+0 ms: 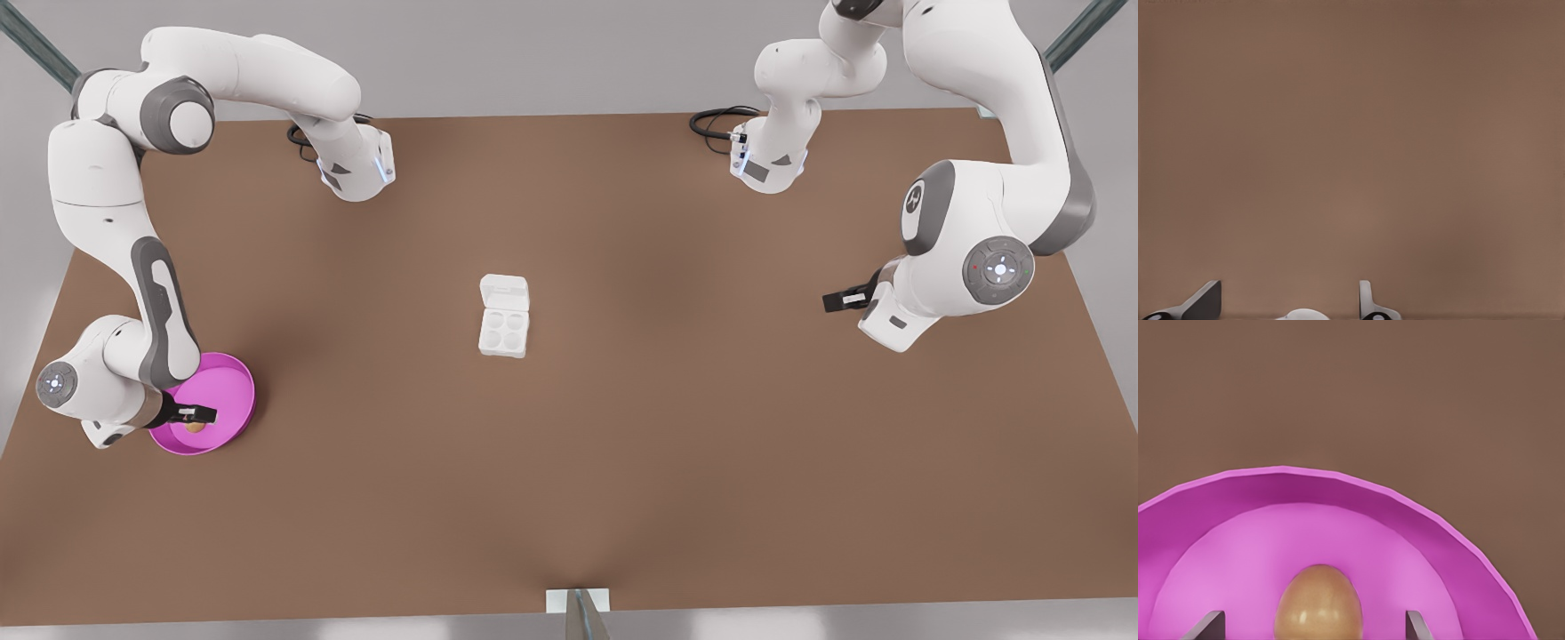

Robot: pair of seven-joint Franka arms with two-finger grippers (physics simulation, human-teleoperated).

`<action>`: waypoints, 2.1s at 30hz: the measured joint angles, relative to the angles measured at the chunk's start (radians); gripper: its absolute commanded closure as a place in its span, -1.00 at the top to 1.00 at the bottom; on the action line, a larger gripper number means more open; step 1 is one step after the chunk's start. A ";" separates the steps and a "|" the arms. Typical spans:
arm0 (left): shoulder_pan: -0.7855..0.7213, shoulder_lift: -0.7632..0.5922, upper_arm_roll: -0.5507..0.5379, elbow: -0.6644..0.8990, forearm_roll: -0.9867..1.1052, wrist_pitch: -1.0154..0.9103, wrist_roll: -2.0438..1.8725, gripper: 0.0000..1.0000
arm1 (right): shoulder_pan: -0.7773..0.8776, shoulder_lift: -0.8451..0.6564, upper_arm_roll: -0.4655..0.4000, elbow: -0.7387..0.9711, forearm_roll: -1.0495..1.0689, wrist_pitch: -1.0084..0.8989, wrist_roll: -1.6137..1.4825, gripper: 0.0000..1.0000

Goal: Pack egg into the box and close the box lid

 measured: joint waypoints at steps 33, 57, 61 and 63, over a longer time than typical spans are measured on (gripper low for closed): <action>0.001 0.000 0.000 0.001 -0.001 0.000 0.000 1.00 | 0.001 -0.012 0.050 0.084 0.043 -0.124 -0.045 -0.01; 0.029 0.011 0.000 -0.004 -0.002 -0.032 0.007 1.00 | 0.036 0.223 0.712 0.082 0.522 -0.189 -0.432 -0.01; 0.030 0.017 -0.002 -0.007 -0.002 -0.033 0.008 1.00 | 0.036 0.294 0.726 0.077 0.625 -0.232 -0.634 0.00; 0.029 0.017 -0.003 -0.008 -0.003 -0.033 0.008 1.00 | 0.034 0.306 0.731 0.058 0.650 -0.248 -0.737 0.01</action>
